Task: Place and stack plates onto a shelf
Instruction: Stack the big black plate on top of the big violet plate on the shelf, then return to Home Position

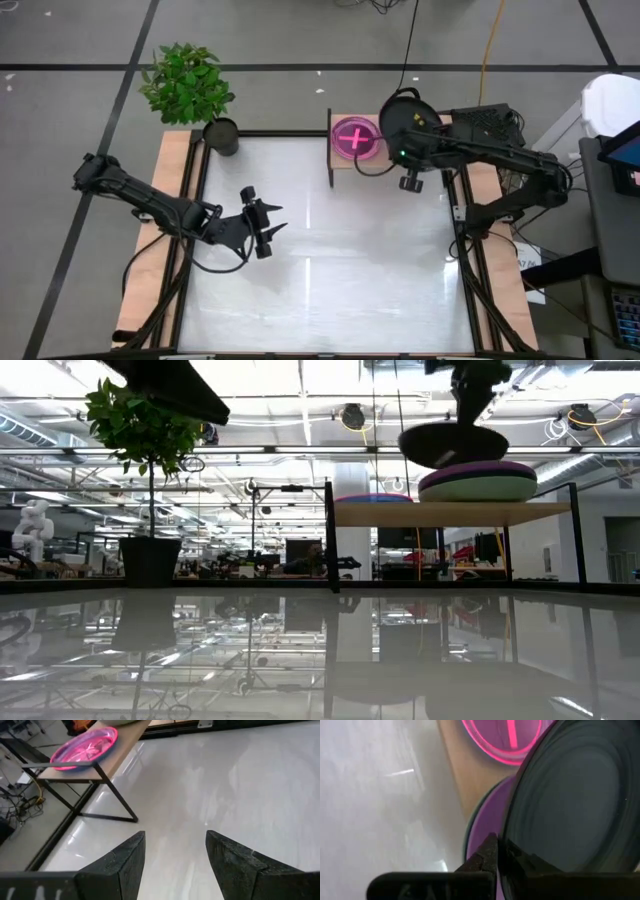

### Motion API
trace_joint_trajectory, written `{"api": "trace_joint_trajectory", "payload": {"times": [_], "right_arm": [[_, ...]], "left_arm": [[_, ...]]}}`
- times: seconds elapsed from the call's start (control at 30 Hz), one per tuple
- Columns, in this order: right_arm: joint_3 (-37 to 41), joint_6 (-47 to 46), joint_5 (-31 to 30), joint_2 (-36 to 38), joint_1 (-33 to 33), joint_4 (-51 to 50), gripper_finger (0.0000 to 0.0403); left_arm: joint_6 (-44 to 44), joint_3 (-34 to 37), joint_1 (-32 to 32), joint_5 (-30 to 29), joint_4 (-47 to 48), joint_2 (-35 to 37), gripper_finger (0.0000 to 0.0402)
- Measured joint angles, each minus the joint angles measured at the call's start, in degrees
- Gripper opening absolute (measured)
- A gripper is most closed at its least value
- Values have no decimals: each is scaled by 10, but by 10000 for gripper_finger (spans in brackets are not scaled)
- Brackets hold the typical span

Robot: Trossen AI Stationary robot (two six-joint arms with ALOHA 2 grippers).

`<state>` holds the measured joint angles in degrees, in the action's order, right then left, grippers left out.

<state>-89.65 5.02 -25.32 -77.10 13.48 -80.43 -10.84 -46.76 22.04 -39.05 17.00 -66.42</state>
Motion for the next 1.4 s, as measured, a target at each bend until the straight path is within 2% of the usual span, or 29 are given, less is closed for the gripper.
{"api": "trace_joint_trajectory", "payload": {"times": [0.17, 0.37, 0.8, 0.93, 1.17, 1.4], "right_arm": [[23, 1, 30, 0, 35, 1, 1], [45, -14, 31, 0, 42, -2, 3], [57, -48, 31, 0, 42, -27, 6], [57, -70, 29, 0, 41, -26, 25], [57, -104, 25, 0, 33, -17, 85], [58, -118, -2, 55, -27, 52, 106]], "left_arm": [[-8, 47, 2, 0, -49, 1, 213], [-31, 100, 2, 0, -110, 1, 213], [-45, 140, 2, 5, -188, 1, 213], [-45, 140, 2, 5, -193, 1, 213], [-45, 140, 4, 12, -194, 1, 213], [-24, 141, 23, 33, -238, 2, 213]]}}
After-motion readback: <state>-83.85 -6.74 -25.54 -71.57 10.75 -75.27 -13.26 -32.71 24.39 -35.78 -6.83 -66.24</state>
